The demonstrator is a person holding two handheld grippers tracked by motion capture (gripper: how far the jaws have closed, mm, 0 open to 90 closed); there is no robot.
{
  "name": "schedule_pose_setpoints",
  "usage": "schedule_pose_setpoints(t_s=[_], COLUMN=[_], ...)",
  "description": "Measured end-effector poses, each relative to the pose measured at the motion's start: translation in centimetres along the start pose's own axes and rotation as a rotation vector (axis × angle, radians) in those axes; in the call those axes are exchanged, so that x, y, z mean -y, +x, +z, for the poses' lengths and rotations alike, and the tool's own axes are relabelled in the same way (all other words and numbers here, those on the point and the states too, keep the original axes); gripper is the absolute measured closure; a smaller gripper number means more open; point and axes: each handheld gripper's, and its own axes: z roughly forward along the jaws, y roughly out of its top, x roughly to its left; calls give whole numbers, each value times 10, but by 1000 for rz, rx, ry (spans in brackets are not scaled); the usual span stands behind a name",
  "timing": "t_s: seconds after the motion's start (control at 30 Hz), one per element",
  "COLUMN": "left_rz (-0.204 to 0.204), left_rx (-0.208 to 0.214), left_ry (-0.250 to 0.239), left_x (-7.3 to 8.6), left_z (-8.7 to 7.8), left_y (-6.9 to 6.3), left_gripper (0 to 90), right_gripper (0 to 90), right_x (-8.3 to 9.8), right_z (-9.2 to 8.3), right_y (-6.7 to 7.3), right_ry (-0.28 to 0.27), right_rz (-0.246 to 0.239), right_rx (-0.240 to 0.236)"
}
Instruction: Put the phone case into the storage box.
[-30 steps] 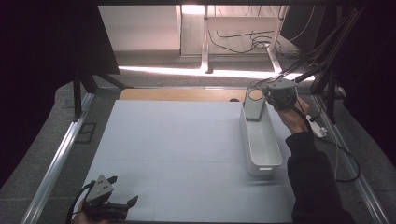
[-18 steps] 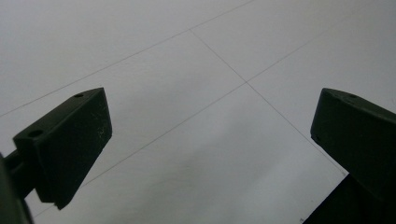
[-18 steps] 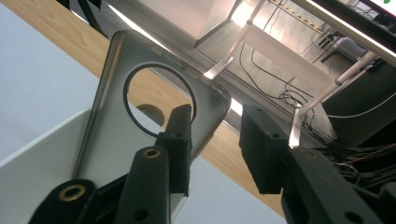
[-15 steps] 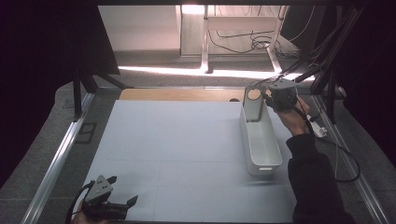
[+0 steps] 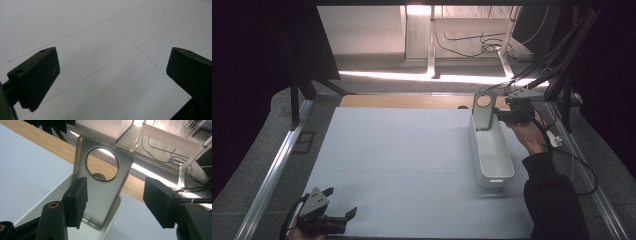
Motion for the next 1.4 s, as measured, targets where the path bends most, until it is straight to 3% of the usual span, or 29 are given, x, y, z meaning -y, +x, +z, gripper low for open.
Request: schedule_pose_setpoints(t_s=[0.47,0.9,1.2,1.4], left_rz=[-8,-12,-21,-22], left_rx=[5,5,6,6], left_ry=[-1,2,3,4], left_x=[0,0,0,0], left_z=[0,0,0,1], left_y=[1,1,2,2], left_gripper=[0,0,0,0], right_gripper=[262,184,90,62], right_x=[3,5,10,15], right_z=[-11,-16,-23,-25], right_y=[8,20,34,44], right_ry=[25,60,69,93], right_rz=[56,113,155,135], right_rx=[-49,-134,-171,-168])
